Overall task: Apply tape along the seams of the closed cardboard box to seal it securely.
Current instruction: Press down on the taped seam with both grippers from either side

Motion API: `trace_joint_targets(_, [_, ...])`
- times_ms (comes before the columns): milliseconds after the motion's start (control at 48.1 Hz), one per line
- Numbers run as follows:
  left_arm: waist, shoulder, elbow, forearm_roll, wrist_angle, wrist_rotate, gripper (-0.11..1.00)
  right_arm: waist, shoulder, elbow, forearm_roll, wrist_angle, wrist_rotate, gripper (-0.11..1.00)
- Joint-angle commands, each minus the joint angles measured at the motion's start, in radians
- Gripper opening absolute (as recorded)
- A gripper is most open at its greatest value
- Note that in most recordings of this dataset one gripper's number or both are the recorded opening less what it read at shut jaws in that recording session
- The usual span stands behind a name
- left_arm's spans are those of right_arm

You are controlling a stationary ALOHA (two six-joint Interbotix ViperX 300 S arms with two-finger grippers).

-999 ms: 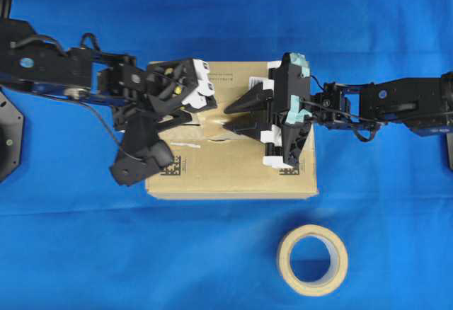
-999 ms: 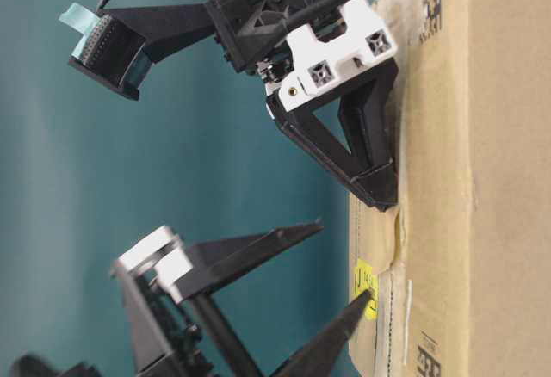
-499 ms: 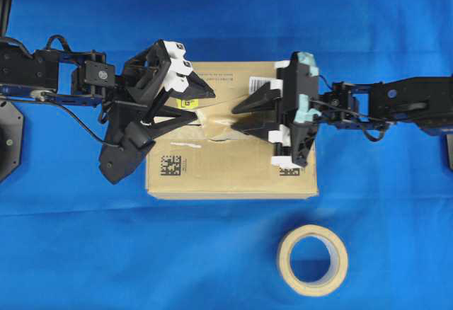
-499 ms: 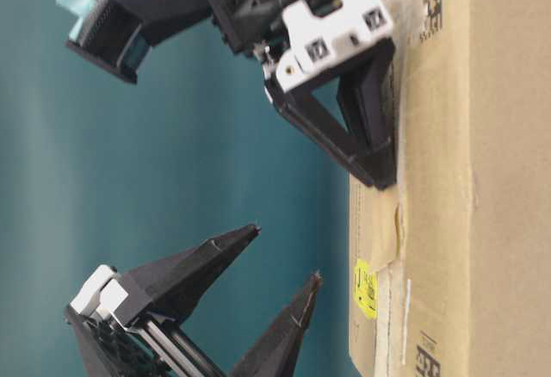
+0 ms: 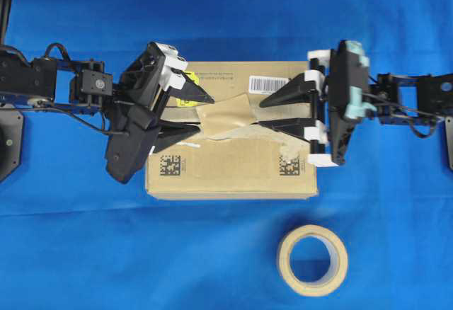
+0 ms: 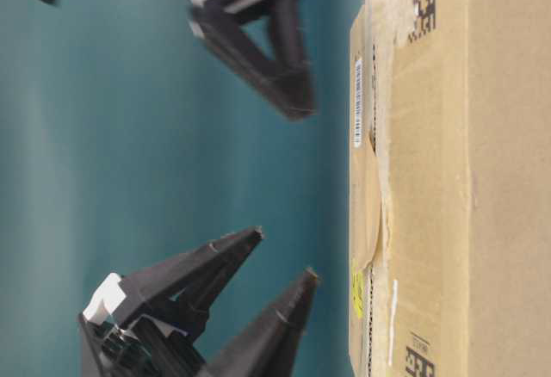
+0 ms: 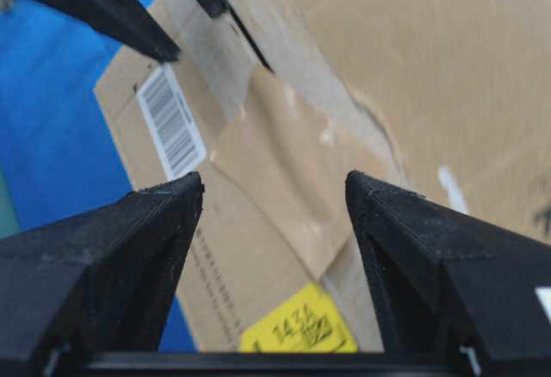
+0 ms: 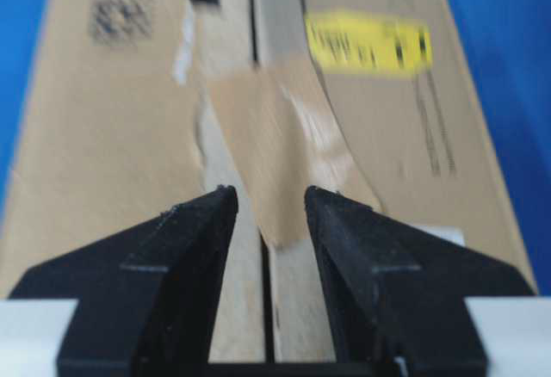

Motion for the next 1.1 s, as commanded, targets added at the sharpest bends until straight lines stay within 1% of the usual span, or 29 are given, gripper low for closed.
trace_joint_targets(0, [-0.005, -0.018, -0.008, -0.003, -0.057, -0.080, 0.63, 0.006, -0.046, -0.025, -0.021, -0.026, -0.002, 0.49])
trace_joint_targets(83, [-0.005, -0.018, -0.005, -0.003, -0.106, -0.189, 0.58, 0.000, -0.044, -0.031, -0.028, -0.057, -0.002, 0.48])
trace_joint_targets(125, [-0.003, -0.017, 0.000, -0.003, -0.129, -0.244, 0.53, -0.006, -0.035, -0.034, -0.031, -0.072, -0.002, 0.46])
trace_joint_targets(146, [-0.002, -0.015, 0.006, -0.003, -0.147, -0.284, 0.49, -0.011, -0.031, -0.037, -0.031, -0.074, -0.003, 0.45])
trace_joint_targets(166, [-0.002, -0.014, 0.009, -0.003, -0.160, -0.310, 0.46, -0.017, -0.023, -0.043, -0.031, -0.081, -0.003, 0.42])
trace_joint_targets(208, [0.000, -0.009, 0.020, -0.003, -0.189, -0.360, 0.36, -0.023, -0.009, -0.051, -0.031, -0.084, -0.003, 0.34])
trace_joint_targets(270, [0.002, 0.000, 0.038, -0.003, -0.238, -0.442, 0.22, -0.029, 0.017, -0.060, -0.031, -0.092, -0.005, 0.16])
trace_joint_targets(312, [0.002, 0.011, 0.054, -0.003, -0.278, -0.482, 0.13, -0.035, 0.037, -0.067, -0.028, -0.094, -0.005, 0.04])
trace_joint_targets(333, [0.002, 0.017, 0.061, -0.003, -0.296, -0.492, 0.08, -0.037, 0.048, -0.072, -0.031, -0.098, -0.005, 0.00])
trace_joint_targets(395, [0.000, 0.037, 0.081, -0.003, -0.359, -0.522, 0.00, -0.043, 0.081, -0.084, -0.031, -0.110, -0.005, 0.00])
trace_joint_targets(478, [0.000, 0.071, 0.103, -0.003, -0.433, -0.568, 0.00, -0.048, 0.126, -0.100, -0.031, -0.126, -0.005, 0.00])
trace_joint_targets(582, [0.002, 0.107, 0.107, -0.003, -0.471, -0.603, 0.00, -0.048, 0.172, -0.117, -0.032, -0.137, -0.006, 0.00])
trace_joint_targets(853, [0.002, 0.204, 0.106, -0.003, -0.482, -0.652, 0.00, -0.040, 0.253, -0.123, -0.028, -0.172, 0.002, 0.00])
trace_joint_targets(1082, [0.018, 0.210, 0.133, -0.003, -0.482, -0.660, 0.00, -0.046, 0.301, -0.120, -0.021, -0.179, 0.005, 0.00])
